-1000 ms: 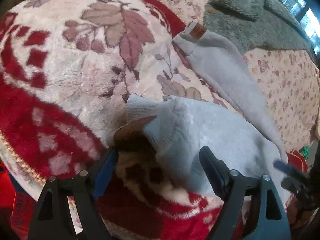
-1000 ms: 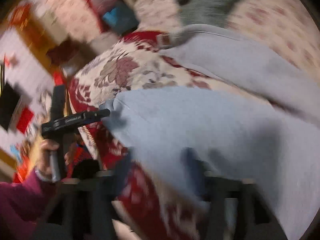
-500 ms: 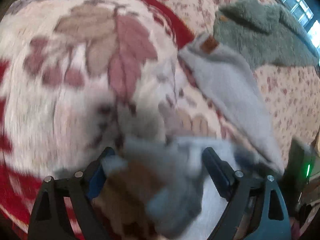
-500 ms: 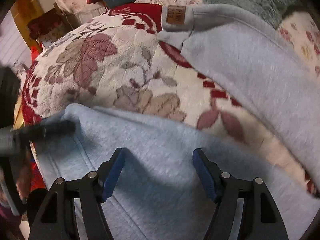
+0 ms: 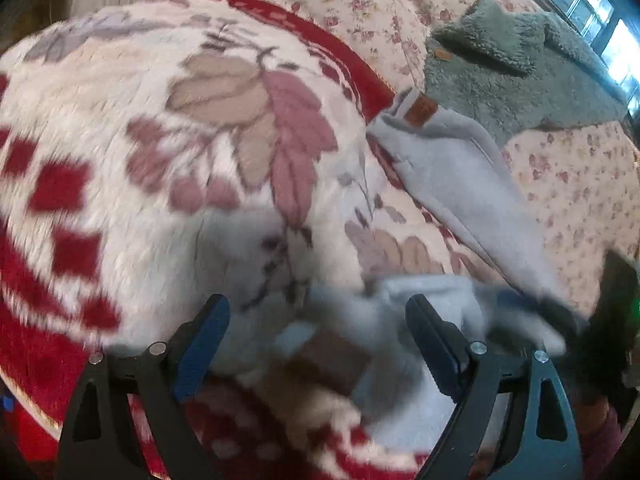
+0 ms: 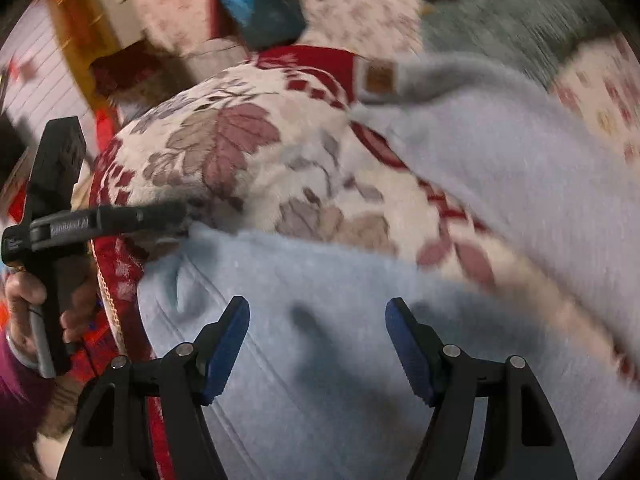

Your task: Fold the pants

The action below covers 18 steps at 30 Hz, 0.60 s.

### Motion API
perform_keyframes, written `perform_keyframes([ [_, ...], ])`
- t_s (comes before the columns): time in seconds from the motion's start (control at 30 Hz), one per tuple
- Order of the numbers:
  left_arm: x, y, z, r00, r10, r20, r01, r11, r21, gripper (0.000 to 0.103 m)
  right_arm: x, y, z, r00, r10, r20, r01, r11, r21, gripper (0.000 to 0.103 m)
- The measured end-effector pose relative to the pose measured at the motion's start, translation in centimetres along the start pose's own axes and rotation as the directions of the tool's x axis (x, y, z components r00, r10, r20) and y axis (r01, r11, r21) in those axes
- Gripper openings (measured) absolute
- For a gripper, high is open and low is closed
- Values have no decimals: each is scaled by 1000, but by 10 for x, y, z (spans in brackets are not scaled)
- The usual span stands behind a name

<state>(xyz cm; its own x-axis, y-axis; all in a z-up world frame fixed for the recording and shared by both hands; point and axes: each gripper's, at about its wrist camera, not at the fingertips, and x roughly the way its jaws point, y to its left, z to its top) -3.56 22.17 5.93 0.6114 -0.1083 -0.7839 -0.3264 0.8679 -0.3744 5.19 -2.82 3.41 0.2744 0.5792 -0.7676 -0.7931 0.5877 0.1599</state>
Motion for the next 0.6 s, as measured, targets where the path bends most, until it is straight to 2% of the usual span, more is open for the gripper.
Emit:
perform_keyframes([
  [0.07,-5,1,-9,1000,-4,-12,4,1000,10,89,12,5,21,1000,14,-20,-16,997,-79,75],
  [0.13,-6,1,-23,999,0,-41,1,1000,18,92,31,8,37,996,62,-68,-71,988,-134,75],
  [0.2,-2,0,-34,997,-12,-81,13,1000,9,92,53,13,50,982,134,-134,-157,972,-174,75],
  [0.3,5,0,-43,994,-32,-105,33,999,0,92,80,22,62,961,187,-206,-236,939,-251,74],
  [0.37,12,-2,-48,991,-42,-125,42,999,-1,92,91,26,68,941,228,-251,-294,918,-267,70],
  [0.4,14,-3,-50,991,-43,-129,43,999,-1,92,98,28,70,927,241,-289,-322,906,-276,64],
  [0.53,16,-2,-54,992,-35,-124,38,999,19,93,116,43,64,865,247,-436,-404,858,-317,41],
  [0.6,19,-5,-53,991,-31,-128,35,999,29,99,121,52,60,849,226,-477,-412,849,-332,36],
])
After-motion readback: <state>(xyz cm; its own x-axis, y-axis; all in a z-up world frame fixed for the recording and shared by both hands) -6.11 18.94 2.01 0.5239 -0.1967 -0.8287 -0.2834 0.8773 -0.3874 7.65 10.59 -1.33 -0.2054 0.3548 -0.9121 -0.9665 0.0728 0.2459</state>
